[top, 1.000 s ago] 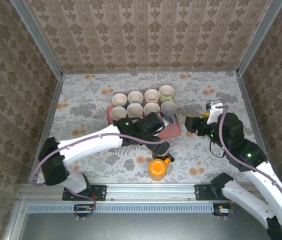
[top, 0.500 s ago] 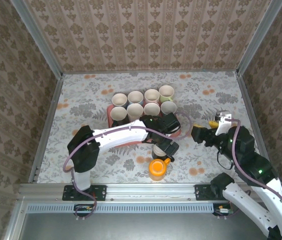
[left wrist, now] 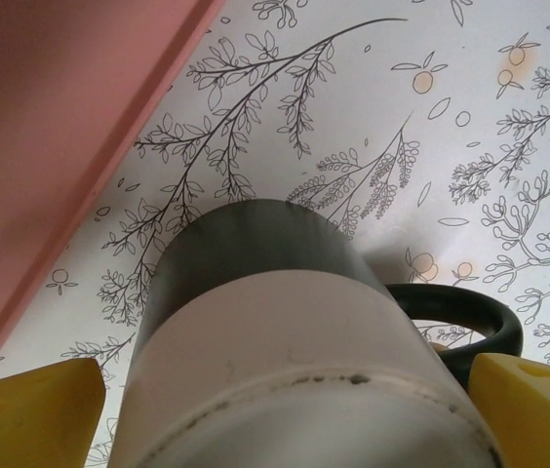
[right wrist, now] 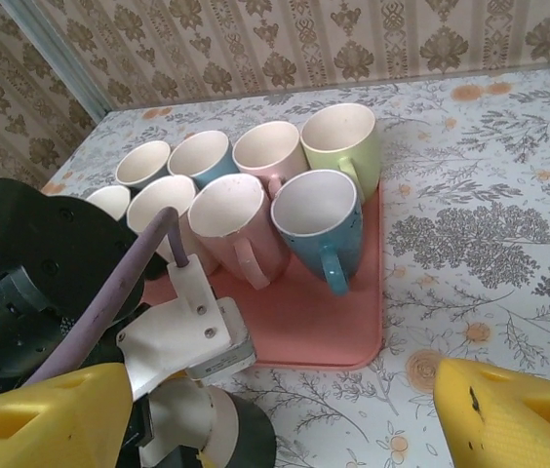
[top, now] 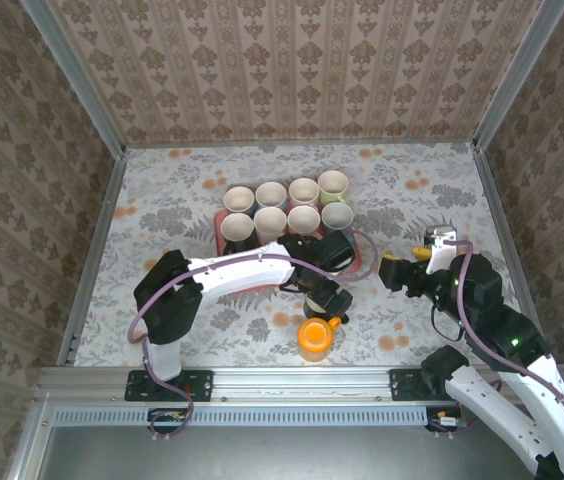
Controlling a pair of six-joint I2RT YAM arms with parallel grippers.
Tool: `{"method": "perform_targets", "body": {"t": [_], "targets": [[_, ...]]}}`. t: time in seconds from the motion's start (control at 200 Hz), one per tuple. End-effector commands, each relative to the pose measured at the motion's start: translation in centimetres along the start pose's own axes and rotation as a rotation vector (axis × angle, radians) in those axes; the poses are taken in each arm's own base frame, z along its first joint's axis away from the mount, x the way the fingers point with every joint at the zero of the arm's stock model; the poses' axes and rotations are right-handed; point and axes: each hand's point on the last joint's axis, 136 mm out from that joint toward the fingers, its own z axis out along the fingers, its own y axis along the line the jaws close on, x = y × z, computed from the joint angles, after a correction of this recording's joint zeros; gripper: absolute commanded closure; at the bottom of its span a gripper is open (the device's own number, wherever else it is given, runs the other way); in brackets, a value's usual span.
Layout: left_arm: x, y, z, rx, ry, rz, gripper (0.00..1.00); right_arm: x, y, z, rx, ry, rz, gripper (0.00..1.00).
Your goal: Turn the mug right side up
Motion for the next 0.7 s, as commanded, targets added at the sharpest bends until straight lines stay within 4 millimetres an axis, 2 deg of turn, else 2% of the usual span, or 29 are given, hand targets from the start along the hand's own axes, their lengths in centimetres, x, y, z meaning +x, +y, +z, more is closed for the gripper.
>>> {"method": "perform_targets", "body": {"t": [0.0, 0.16, 0.295, 0.365, 0.435, 0.505, 0.575, 0.695], "targets": [[0.0, 0.0, -0.5, 0.018, -0.009, -0.009, 0.10, -0.3, 0.5, 0.0, -0.032, -0.020, 0.014, 0.18], [-0.2, 0.1, -0.8, 0.023, -0.024, -0.007, 0.40, -0.3, 0.7, 0.1, -0.041, -0.023, 0.021, 0.19], [-0.2, 0.3, -1.3, 0.016, -0.040, -0.004, 0.47, -0.3, 0.7, 0.0, -0.038, -0.020, 0.020, 0.20], [-0.6, 0.7, -2.3, -0.005, -0.072, 0.002, 0.50, -0.4, 0.7, -0.1, -0.041, -0.021, 0.021, 0.20], [-1.3, 0.9, -4.0, -0.017, -0.125, 0.009, 0.52, -0.7, 0.9, -0.3, -0.044, -0.023, 0.021, 0.20], [-2.1, 1.0, -6.6, -0.029, -0.203, 0.016, 0.55, -1.1, 1.2, -0.7, -0.056, -0.025, 0.015, 0.20], [-3.2, 1.2, -9.7, -0.040, -0.306, 0.025, 0.59, -1.6, 1.4, -1.0, -0.060, -0.030, 0.011, 0.20], [-4.6, 0.8, -15.3, -0.012, -0.534, 0.044, 0.61, -2.7, 1.5, -1.8, -0.060, -0.056, 0.001, 0.20]]}}
